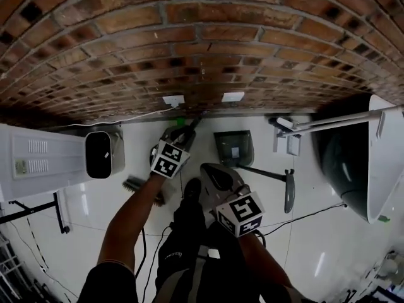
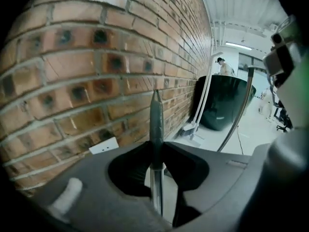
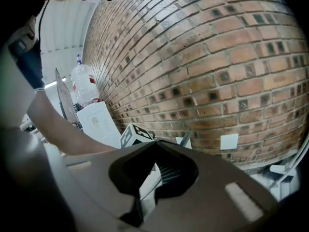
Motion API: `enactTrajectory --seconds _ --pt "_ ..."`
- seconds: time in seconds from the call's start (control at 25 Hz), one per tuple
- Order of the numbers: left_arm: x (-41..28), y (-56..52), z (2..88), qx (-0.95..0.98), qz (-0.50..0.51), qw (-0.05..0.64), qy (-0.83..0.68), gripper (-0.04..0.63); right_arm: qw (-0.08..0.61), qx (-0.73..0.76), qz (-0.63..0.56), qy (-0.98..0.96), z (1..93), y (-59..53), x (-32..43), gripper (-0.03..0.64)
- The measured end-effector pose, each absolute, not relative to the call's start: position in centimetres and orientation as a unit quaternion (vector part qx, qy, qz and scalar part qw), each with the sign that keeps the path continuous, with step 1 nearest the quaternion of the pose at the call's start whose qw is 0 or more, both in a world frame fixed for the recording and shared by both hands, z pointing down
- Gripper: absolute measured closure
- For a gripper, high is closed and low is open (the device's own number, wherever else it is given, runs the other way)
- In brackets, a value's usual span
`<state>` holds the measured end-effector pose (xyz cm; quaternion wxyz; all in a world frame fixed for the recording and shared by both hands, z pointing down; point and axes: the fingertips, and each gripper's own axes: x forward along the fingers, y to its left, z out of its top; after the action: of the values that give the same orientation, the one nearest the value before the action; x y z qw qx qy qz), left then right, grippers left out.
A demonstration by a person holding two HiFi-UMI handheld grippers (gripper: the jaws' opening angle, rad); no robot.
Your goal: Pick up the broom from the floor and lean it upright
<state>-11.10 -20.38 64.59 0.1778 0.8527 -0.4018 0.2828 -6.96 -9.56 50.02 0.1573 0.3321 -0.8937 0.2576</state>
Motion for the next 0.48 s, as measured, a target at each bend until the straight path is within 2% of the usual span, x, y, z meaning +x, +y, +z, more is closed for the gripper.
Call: enactTrajectory --seconds 0.24,0.48 --pt "-17.9 -19.6 55.9 0.823 0.263 0.171 -0.474 0.511 0.171 0.299 0.237 -0.908 42.5 -10.5 -9.6 0.615" --pt "-22.8 -18.5 51.0 0.793 0.244 0.179 -0.529 0.51 0.189 0.279 0.222 -0.915 38.3 -12.2 -12.1 0.615"
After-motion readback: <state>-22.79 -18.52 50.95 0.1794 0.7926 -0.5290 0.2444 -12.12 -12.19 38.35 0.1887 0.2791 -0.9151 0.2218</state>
